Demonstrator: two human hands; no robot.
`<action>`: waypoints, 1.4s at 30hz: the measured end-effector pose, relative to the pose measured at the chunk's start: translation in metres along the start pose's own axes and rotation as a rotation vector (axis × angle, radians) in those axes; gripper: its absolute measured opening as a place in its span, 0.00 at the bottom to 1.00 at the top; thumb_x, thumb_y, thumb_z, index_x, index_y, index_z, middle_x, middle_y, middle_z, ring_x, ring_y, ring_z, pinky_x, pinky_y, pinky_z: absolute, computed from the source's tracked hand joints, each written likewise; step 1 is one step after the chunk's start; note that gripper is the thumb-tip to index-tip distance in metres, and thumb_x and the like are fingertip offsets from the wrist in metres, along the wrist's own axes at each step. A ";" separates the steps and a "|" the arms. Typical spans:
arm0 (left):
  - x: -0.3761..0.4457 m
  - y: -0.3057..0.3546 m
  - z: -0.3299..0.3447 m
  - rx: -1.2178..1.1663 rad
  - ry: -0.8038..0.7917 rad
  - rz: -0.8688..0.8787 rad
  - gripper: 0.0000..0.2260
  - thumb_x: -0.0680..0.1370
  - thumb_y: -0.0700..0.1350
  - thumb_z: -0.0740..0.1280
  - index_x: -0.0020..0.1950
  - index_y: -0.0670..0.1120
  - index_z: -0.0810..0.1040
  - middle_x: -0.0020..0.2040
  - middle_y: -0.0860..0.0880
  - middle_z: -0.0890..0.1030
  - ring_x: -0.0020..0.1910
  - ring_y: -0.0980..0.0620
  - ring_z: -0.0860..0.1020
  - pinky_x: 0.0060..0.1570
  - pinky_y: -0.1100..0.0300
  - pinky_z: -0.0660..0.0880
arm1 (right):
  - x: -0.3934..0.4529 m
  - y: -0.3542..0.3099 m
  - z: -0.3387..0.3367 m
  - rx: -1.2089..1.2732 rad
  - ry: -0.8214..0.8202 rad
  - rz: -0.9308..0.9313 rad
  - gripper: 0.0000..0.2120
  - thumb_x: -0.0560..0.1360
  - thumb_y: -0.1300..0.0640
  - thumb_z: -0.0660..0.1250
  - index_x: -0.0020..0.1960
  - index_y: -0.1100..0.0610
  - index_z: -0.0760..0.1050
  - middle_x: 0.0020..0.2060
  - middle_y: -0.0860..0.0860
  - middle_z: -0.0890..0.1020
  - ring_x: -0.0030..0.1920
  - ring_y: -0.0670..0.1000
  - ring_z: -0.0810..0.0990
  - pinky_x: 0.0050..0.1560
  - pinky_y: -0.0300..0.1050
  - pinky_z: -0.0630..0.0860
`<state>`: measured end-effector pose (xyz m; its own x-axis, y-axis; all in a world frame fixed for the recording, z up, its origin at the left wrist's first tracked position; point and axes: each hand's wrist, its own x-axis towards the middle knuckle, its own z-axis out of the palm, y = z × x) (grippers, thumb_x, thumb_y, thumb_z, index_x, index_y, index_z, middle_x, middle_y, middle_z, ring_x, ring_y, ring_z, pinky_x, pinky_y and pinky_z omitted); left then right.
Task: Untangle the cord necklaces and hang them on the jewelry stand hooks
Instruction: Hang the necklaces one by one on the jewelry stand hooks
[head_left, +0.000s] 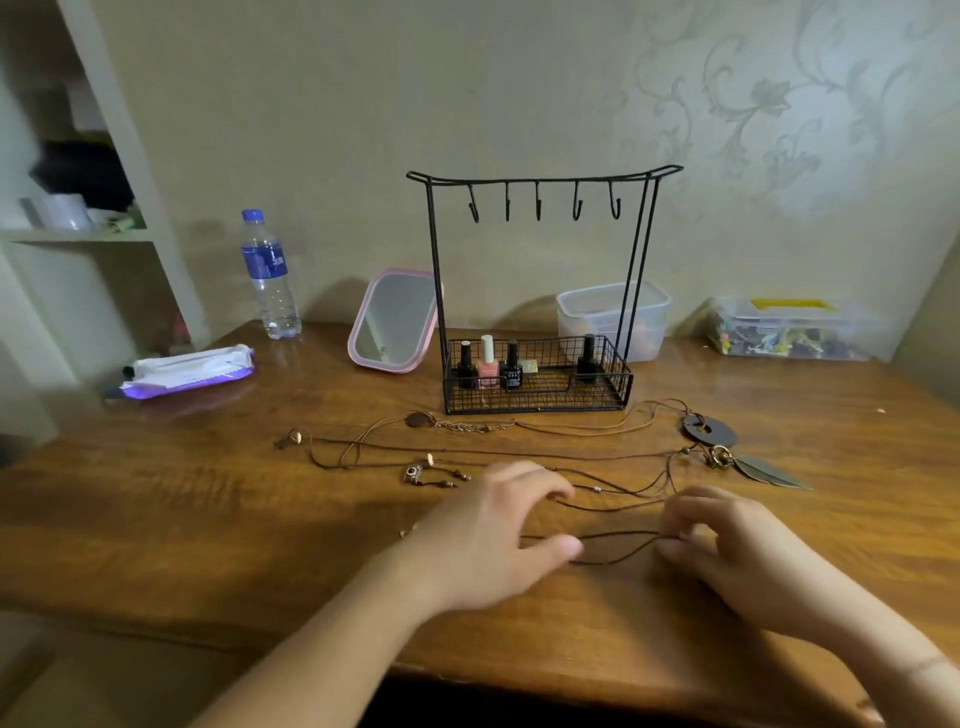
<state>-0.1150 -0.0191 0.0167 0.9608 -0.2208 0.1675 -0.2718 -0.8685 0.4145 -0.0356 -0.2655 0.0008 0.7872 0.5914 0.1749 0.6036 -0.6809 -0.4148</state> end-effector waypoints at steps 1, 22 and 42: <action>0.009 0.006 0.009 -0.058 -0.006 0.007 0.22 0.78 0.60 0.63 0.71 0.56 0.68 0.69 0.58 0.72 0.66 0.60 0.69 0.66 0.60 0.68 | 0.006 -0.014 -0.006 0.062 0.024 -0.023 0.08 0.75 0.52 0.69 0.41 0.40 0.75 0.43 0.39 0.80 0.44 0.43 0.78 0.41 0.34 0.73; 0.058 -0.067 -0.047 -1.382 0.304 -0.133 0.15 0.82 0.51 0.58 0.43 0.43 0.77 0.27 0.50 0.66 0.26 0.52 0.64 0.31 0.58 0.67 | 0.293 -0.155 -0.154 0.335 0.030 -0.233 0.06 0.74 0.61 0.70 0.51 0.58 0.82 0.37 0.53 0.82 0.39 0.51 0.76 0.36 0.41 0.73; 0.068 -0.069 -0.028 -1.097 0.227 -0.406 0.16 0.84 0.49 0.56 0.43 0.43 0.76 0.26 0.54 0.66 0.24 0.55 0.64 0.28 0.60 0.64 | 0.265 -0.135 -0.113 -0.046 0.774 -0.402 0.03 0.73 0.56 0.68 0.45 0.50 0.80 0.41 0.44 0.81 0.36 0.42 0.76 0.34 0.35 0.67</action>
<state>-0.0320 0.0386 0.0246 0.9858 0.1622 -0.0437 0.0426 0.0106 0.9990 0.1056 -0.0659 0.2038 0.3675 0.3422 0.8648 0.8456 -0.5100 -0.1576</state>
